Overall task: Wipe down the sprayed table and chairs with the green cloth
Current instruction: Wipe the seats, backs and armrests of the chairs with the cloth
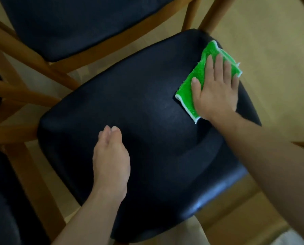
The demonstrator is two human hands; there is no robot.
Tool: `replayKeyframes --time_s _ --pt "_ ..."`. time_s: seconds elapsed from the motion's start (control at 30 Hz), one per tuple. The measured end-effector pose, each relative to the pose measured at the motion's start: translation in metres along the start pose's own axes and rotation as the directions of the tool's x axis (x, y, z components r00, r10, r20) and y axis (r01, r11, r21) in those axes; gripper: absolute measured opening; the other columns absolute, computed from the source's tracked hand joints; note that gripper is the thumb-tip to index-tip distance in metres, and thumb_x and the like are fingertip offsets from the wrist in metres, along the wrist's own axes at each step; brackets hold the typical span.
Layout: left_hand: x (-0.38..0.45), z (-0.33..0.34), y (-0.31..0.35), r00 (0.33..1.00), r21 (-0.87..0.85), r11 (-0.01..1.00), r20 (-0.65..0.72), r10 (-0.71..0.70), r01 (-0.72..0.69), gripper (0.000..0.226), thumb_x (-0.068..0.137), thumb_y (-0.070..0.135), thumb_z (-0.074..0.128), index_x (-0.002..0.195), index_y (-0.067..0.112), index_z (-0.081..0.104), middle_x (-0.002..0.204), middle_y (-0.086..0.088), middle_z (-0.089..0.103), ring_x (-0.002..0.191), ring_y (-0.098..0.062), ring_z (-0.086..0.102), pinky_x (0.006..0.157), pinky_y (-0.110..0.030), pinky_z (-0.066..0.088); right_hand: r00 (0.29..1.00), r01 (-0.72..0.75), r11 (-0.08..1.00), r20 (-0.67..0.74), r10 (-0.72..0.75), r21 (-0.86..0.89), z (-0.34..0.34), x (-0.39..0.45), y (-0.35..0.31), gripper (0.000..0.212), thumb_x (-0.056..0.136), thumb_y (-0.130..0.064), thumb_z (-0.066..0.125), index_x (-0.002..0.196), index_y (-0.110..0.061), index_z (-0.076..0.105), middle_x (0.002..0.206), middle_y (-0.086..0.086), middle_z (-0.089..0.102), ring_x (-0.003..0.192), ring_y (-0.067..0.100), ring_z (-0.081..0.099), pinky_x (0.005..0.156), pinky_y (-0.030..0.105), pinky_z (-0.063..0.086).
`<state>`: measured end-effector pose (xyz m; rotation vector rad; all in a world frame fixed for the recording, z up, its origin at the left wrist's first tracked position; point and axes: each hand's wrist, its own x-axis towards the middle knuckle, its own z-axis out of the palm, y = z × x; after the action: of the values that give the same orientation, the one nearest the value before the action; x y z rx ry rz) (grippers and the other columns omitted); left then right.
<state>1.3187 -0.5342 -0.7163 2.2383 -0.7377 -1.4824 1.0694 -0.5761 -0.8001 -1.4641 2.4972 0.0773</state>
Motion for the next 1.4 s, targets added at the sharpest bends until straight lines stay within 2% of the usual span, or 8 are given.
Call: replayKeyframes --time_s 0.1,0.37,0.47,0.57,0.77,1.0,1.13,1.4 --pt "-0.006 0.002 -0.005 0.999 0.019 0.999 0.009 0.037 -0.037 0.049 0.097 0.045 0.04 0.145 0.033 0.04 0.15 0.015 0.038 0.138 -0.009 0.033 0.116 -0.042 0.023 0.992 -0.126 0.992 -0.022 0.126 0.015 0.014 -0.038 -0.042 0.073 0.095 -0.052 0.018 0.155 -0.012 0.005 0.162 0.014 0.003 0.148 0.034 0.003 0.117 0.058 0.003" --pt "-0.015 0.016 -0.008 0.984 0.279 0.945 -0.01 0.178 -0.168 0.046 0.099 0.039 0.039 0.142 0.023 0.047 0.148 0.007 0.043 0.137 -0.014 0.037 0.116 -0.035 0.022 0.97 0.17 0.979 0.153 -0.187 0.117 0.047 -0.232 -0.107 0.073 0.088 -0.052 0.031 0.149 -0.014 0.025 0.155 0.012 0.017 0.142 0.035 0.029 0.114 0.06 0.012" --pt "-0.019 0.03 -0.007 0.979 0.269 0.942 0.008 0.205 -0.2 0.049 0.095 0.042 0.041 0.141 0.024 0.047 0.146 0.008 0.045 0.133 -0.012 0.04 0.113 -0.034 0.026 0.959 0.222 0.972 0.164 -0.232 0.08 0.046 -0.214 -0.078 0.077 0.087 -0.063 0.035 0.151 -0.021 0.026 0.159 0.004 0.018 0.145 0.027 0.025 0.115 0.052 0.018" --pt "-0.025 0.044 -0.008 0.969 0.248 0.937 0.067 0.238 -0.247 0.053 0.092 0.046 0.042 0.141 0.029 0.046 0.145 0.012 0.045 0.132 -0.009 0.04 0.111 -0.031 0.025 0.959 0.253 0.966 0.12 -0.257 0.051 0.035 -0.16 -0.024 0.082 0.089 -0.064 0.033 0.154 -0.022 0.004 0.163 0.002 0.003 0.148 0.025 0.001 0.117 0.046 -0.001" --pt "-0.035 0.06 -0.014 0.937 0.228 0.919 0.211 0.277 -0.323 0.05 0.096 0.04 0.041 0.143 0.024 0.045 0.148 0.013 0.042 0.135 -0.003 0.035 0.117 -0.036 0.023 0.983 -0.177 0.969 -0.021 0.183 0.175 0.024 -0.092 0.048 0.068 0.096 -0.055 0.018 0.155 -0.025 0.005 0.163 0.0 0.003 0.149 0.023 -0.001 0.118 0.046 -0.003" --pt "-0.045 0.033 -0.014 0.935 0.313 0.897 0.268 0.231 -0.311 0.049 0.097 0.045 0.038 0.144 0.03 0.042 0.15 0.016 0.038 0.137 -0.005 0.033 0.116 -0.038 0.023 0.56 -0.805 0.46 0.223 0.798 0.376 0.034 -0.182 -0.007 0.076 0.096 -0.06 0.016 0.154 -0.018 -0.01 0.162 0.007 -0.01 0.148 0.032 -0.006 0.119 0.045 -0.002" --pt "-0.035 0.016 -0.02 0.956 0.323 0.914 0.241 0.17 -0.244 0.048 0.096 0.043 0.04 0.143 0.03 0.042 0.15 0.014 0.039 0.137 -0.008 0.034 0.116 -0.041 0.022 0.393 -0.898 0.222 0.464 0.794 0.38 0.042 -0.236 -0.052 0.095 0.078 -0.071 -0.004 0.151 -0.012 -0.017 0.161 0.011 -0.012 0.147 0.033 0.005 0.118 0.041 0.009" --pt "-0.033 0.004 -0.028 0.962 0.338 0.92 0.246 0.12 -0.201 0.048 0.097 0.044 0.041 0.144 0.033 0.041 0.151 0.017 0.036 0.138 -0.006 0.031 0.115 -0.034 0.017 0.198 -0.915 0.075 0.277 0.94 0.397 0.035 -0.127 0.031 0.081 0.096 -0.061 0.024 0.153 -0.009 0.001 0.159 0.013 0.014 0.14 0.036 0.024 0.109 0.053 0.027"
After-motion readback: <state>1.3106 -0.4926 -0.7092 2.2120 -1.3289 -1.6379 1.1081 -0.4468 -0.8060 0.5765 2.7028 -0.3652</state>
